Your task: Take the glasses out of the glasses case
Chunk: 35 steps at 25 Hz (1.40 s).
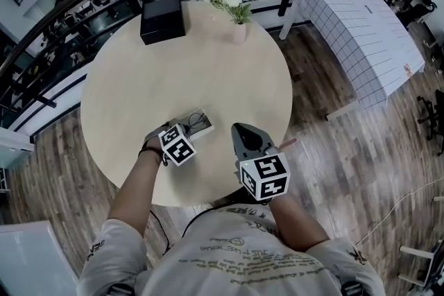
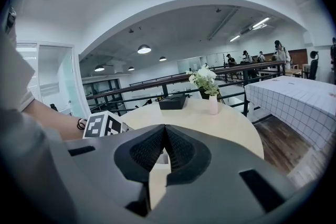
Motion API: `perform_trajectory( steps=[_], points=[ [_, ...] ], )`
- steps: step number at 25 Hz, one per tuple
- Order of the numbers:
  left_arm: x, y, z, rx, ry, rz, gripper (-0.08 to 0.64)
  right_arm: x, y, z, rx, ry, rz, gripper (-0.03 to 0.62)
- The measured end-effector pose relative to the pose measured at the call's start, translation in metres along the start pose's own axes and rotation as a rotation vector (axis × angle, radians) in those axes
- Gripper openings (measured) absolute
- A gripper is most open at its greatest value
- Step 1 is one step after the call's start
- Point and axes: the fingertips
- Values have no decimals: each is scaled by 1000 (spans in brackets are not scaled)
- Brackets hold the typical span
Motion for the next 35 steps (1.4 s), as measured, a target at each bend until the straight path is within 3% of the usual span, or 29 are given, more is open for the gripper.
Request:
perform_trajectory(
  steps=[9,18,30,35],
  points=[
    [-19,-9,-58,-88,-179,-165,25,-2,38,0,-57,-24,-26,14],
    [-36,2,-139,-260,-484,-522,25,-22,80,8,-132,-86,-73,14],
    [-12,17,-245,-620,-611,-792,23,-29,116,12,-182,-153,-75,14],
    [-8,12,-254,-687,-618,-833,23,-32,120,12,-201,-144,-65,14]
  ],
)
Point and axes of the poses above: the fingertips, and each gripper's own axes: z forward along the fingers, y to its left, x out of its underside, and after that the axes turned 8 degrees about z, right-handed
